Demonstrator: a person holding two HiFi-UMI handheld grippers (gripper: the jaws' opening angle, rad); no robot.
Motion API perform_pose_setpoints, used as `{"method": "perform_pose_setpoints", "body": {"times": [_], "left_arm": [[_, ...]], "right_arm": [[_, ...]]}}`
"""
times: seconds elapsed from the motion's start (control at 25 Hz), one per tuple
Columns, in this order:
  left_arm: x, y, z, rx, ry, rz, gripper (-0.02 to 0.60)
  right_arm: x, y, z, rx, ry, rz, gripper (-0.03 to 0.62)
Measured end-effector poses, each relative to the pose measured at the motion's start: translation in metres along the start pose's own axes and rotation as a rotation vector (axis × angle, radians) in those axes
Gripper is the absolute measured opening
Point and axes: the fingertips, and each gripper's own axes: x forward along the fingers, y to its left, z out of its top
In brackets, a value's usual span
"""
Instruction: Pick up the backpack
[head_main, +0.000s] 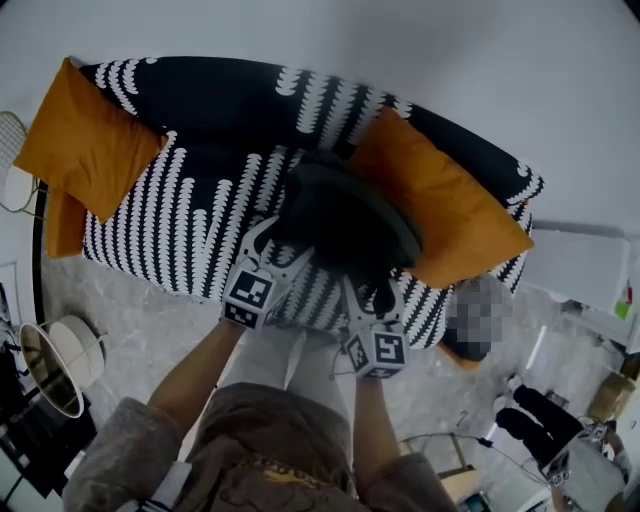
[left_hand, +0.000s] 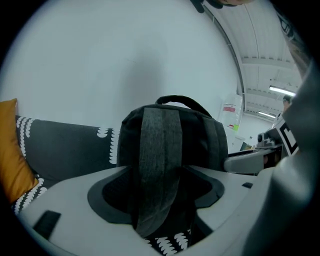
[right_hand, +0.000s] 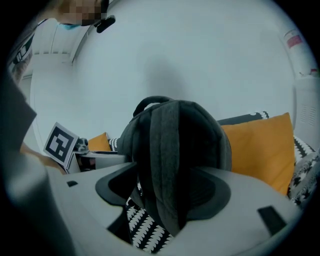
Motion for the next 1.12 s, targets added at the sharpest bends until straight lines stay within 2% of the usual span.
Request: {"method": "perform_pose_setpoints", "body": {"times": [0.2,0.32,0.44,0.6,0.84,1.0,1.12], "left_arm": [[0.009,-0.006,-0.004,0.029,0.008,-0.017,0.302],[0.008,-0.009,-0.006,0.035,0.019,-0.022,0.26],[0.007,-0.014,-0.008,0.03,0.03,-0.051,0.246],[0.006,-0.021,-0.01,-0.001,0.044,-0.102,0.216],[0.002,-0.031,-0.012,-0.003,0.057,-0.171,0.039],[-0.001,-0.036,-0.016,-0.006,0.089,-0.209,0.026],[-0.006,-0.04,-0.008,-0.017,0.075,-0.212,0.025]], "right_arm": [[0.01,0.001,-0.006,0.018,0.006,0.014,0.263],[0.012,0.005,-0.006,0.011,0.01,0.024,0.212],[0.013,0.004,-0.007,0.008,0.022,0.029,0.13],[0.012,0.006,-0.01,0.016,0.037,0.051,0.087],[0.007,0.009,-0.014,0.048,0.041,0.073,0.055],[0.007,0.014,-0.013,0.054,0.041,0.103,0.034],[0.004,0.018,-0.009,0.046,0.045,0.123,0.031]]}}
